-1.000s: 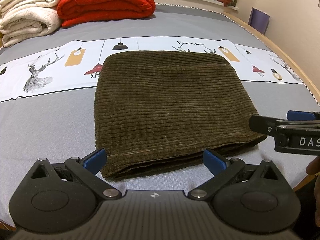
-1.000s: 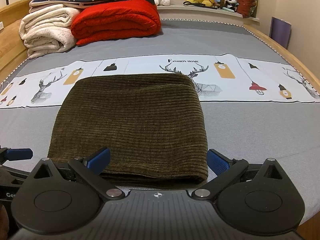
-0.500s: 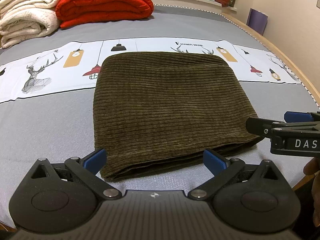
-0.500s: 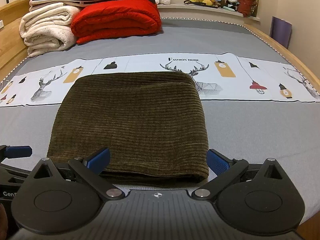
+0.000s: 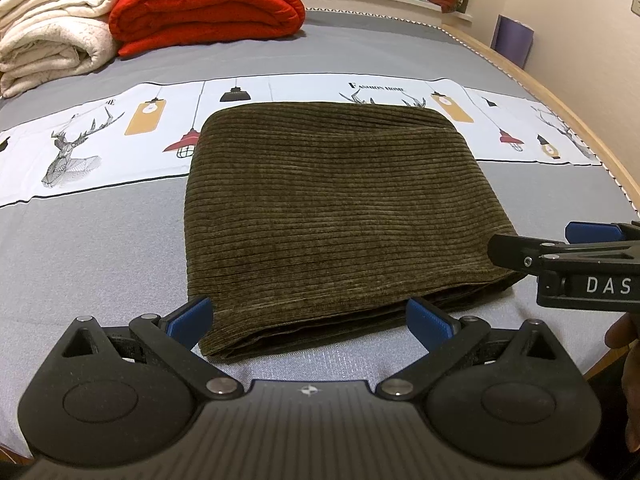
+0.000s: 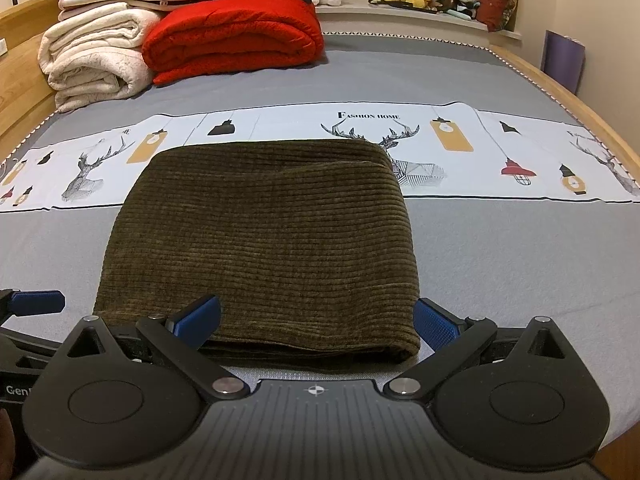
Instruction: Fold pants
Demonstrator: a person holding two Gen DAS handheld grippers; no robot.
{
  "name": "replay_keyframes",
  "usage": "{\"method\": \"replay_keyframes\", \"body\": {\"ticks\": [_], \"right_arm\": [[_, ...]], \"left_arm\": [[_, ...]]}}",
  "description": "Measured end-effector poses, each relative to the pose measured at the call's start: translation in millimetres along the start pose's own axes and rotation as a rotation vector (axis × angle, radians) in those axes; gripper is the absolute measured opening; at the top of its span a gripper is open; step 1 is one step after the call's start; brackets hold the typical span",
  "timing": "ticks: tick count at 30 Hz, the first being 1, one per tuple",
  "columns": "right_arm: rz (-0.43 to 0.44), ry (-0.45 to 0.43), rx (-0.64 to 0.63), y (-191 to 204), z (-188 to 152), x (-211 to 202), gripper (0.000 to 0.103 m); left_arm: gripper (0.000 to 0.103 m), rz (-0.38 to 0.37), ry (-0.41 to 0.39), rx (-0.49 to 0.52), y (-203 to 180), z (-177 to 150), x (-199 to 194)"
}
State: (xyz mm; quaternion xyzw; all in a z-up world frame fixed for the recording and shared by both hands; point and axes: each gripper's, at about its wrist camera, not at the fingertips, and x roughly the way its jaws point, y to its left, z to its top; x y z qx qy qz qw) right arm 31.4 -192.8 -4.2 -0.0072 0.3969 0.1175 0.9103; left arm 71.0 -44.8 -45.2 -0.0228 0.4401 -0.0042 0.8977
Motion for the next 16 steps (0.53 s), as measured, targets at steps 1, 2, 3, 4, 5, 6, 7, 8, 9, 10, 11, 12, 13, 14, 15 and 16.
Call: {"method": "replay_keyframes", "body": {"ticks": [1, 2, 3, 4, 5, 6, 7, 8, 9, 10, 11, 12, 13, 14, 15, 16], "right_arm": [[0.000, 0.001, -0.001, 0.2, -0.3, 0.2, 0.102], [0.001, 0.002, -0.001, 0.1, -0.6, 0.3, 0.102], [0.002, 0.002, -0.001, 0.2, -0.7, 0.4, 0.102], [0.002, 0.002, -0.001, 0.3, -0.7, 0.5, 0.102], [0.003, 0.003, -0.002, 0.5, -0.7, 0.7, 0.102], [0.003, 0.003, -0.003, 0.3, -0.4, 1.2, 0.102], [0.004, 0.004, -0.004, 0.7, -0.2, 1.2, 0.102], [0.005, 0.004, -0.005, 0.9, 0.0, 1.1, 0.102], [0.005, 0.004, -0.006, 1.2, -0.3, 1.1, 0.102], [0.006, 0.004, -0.006, 0.9, 0.5, 1.3, 0.102], [0.006, 0.004, -0.006, 1.0, 0.5, 1.2, 0.102], [0.006, 0.004, -0.006, 1.1, 0.5, 1.2, 0.102], [0.006, 0.004, -0.006, 1.2, 0.6, 1.2, 0.102], [0.006, 0.004, -0.006, 1.3, 0.6, 1.2, 0.102], [0.005, 0.003, -0.006, 1.4, 0.5, 1.2, 0.102], [0.005, 0.004, -0.006, 1.4, 0.5, 1.3, 0.102]], "left_arm": [[0.103, 0.000, 0.000, 0.000, 0.5, 0.1, 0.2], [0.103, -0.001, 0.000, 0.000, 0.6, 0.1, 0.2], [0.103, -0.002, 0.000, 0.000, 0.6, 0.1, 0.1], [0.103, -0.003, -0.001, 0.000, 0.9, -0.1, 0.1], [0.103, -0.003, -0.002, 0.001, 0.7, 0.0, 0.0], [0.103, -0.003, -0.003, 0.002, 0.6, 0.2, -0.2], [0.103, -0.004, -0.003, 0.002, 0.5, 0.2, -0.2], [0.103, -0.004, -0.004, 0.003, 0.5, 0.1, -0.2], [0.103, -0.005, -0.004, 0.002, 0.6, -0.2, -0.4], [0.103, -0.005, -0.005, 0.002, 0.3, -0.1, -0.6], [0.103, -0.004, -0.006, 0.002, 0.2, 0.0, -0.8], [0.103, -0.004, -0.007, 0.003, 0.1, 0.1, -1.0], [0.103, -0.005, -0.007, 0.004, 0.0, 0.1, -1.1], [0.103, -0.007, -0.008, 0.004, -0.2, 0.2, -1.2], [0.103, -0.007, -0.009, 0.005, -0.2, 0.3, -1.2], [0.103, -0.006, -0.010, 0.006, 0.4, -0.1, -1.5]]}}
